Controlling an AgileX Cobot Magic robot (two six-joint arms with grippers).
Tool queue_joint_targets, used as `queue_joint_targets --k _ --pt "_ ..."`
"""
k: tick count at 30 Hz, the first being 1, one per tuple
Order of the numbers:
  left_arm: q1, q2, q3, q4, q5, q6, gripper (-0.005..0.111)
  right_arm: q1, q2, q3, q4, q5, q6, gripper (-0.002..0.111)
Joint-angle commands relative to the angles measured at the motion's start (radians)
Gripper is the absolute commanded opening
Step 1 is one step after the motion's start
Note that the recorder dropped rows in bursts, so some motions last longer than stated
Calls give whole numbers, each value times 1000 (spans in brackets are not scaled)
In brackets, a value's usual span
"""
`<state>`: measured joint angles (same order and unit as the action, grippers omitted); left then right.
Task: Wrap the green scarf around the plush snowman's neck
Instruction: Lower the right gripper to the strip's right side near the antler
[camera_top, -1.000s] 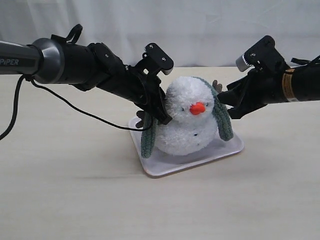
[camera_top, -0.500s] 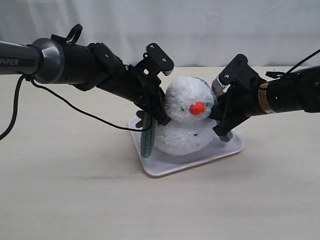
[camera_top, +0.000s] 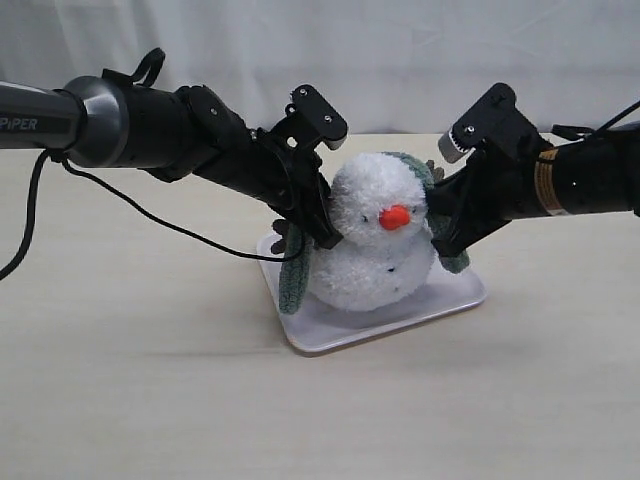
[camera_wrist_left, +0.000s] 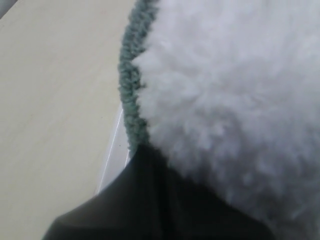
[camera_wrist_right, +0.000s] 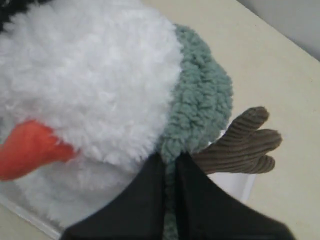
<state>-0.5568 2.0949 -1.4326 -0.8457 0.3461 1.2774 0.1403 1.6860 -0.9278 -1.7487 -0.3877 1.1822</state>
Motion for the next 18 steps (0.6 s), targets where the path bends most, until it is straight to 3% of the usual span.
queue_joint_targets --k 1,9,18 --pt "-1 -10 0 -7 -14 -35 0 2 -10 45 4 -5 55 4" --pt "-1 -10 0 -9 -14 -56 0 2 5 49 4 -114 280 4" --pt "-1 -10 0 -10 34 -108 0 2 56 69 4 -137 296 4"
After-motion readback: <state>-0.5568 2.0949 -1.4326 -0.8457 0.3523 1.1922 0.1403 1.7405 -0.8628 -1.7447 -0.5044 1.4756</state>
